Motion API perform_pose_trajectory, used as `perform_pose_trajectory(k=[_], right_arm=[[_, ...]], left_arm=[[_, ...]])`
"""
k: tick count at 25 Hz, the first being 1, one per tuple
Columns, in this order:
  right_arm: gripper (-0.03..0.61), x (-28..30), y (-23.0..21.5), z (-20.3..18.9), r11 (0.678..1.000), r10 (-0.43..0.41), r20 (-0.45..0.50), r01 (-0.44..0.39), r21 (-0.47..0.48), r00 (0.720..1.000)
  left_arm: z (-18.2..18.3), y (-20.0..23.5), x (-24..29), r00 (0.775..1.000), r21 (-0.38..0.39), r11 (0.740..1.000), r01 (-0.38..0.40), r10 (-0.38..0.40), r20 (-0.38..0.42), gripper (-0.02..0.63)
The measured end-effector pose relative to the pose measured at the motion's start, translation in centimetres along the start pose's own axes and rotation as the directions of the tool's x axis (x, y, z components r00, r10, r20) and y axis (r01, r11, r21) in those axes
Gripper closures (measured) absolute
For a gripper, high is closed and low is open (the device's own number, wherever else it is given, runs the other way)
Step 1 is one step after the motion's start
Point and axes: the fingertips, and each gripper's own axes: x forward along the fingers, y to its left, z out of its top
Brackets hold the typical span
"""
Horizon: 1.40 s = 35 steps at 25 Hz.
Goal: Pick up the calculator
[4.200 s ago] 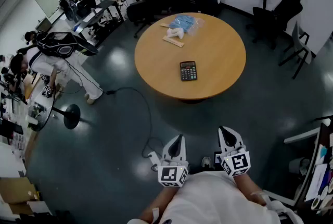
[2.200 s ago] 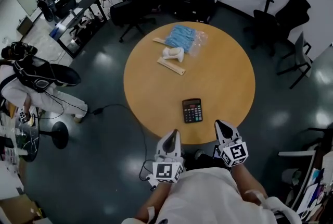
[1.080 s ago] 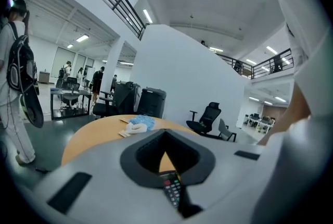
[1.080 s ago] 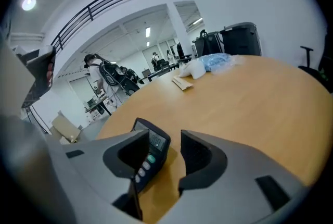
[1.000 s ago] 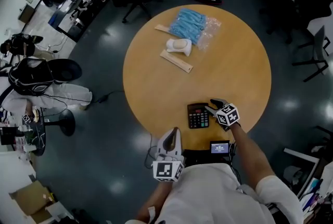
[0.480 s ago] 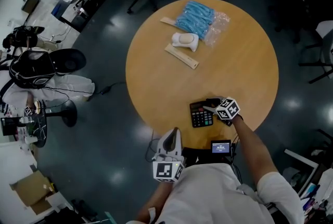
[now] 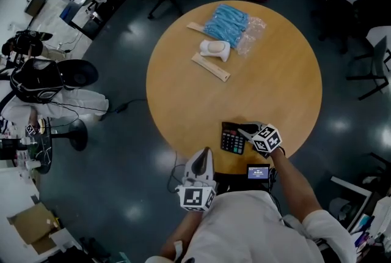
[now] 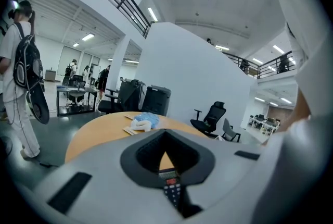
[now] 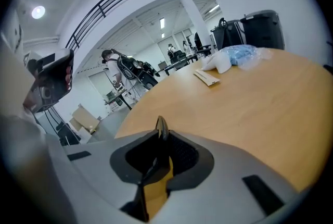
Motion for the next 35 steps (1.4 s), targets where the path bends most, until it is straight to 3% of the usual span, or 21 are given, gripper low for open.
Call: perform_pose_trajectory(k=[4,7,11,15,19,22,29,35], right_arm=[[0.518,-2.0,1.5,0.5,0.992,-0.124,0.047,0.125,-0.029,0.991],[0.522,-4.0,2.0,1.2,0.968,-0.236,0.08,0.242,-0.071,0.969],[0.522,-8.3,3.0,2.9,0.925,-0.353,0.16,0.37,-0.088,0.922],[0.522,-14.9,6.7,6.1,0.896,-0.402,0.346,0.442,-0.042,0.848],[0.522,-19.9,10.5,8.6,0.898,-0.399,0.505,0.438,0.047,0.765],[0.522,-21.3,12.0,10.2,0.902,-0.388,0.561,0.426,0.069,0.731],[0.522,-22.0,12.3,11.8,0.903,-0.378,0.595,0.425,0.066,0.709],[0.522,-21.9,12.4,11.9,0.901,-0.379,0.597,0.429,0.064,0.707]], left_arm=[[0.4,-0.6,-0.5,1.0,0.005,1.0,0.017,-0.017,0.023,0.607],[0.5,-1.0,-1.0,0.999,0.018,0.999,0.036,-0.037,0.04,0.607],[1.3,-1.5,-1.3,0.996,0.041,0.997,0.06,-0.063,0.07,0.607],[3.2,-2.5,-1.9,0.988,0.092,0.992,0.082,-0.093,0.123,0.607],[4.2,-3.3,-2.0,0.981,0.111,0.988,0.104,-0.12,0.154,0.607],[4.6,-3.5,-1.9,0.977,0.117,0.986,0.121,-0.139,0.162,0.607],[4.9,-3.5,-1.7,0.975,0.129,0.982,0.14,-0.159,0.156,0.607],[5.0,-3.3,-1.6,0.974,0.132,0.981,0.143,-0.163,0.156,0.607]])
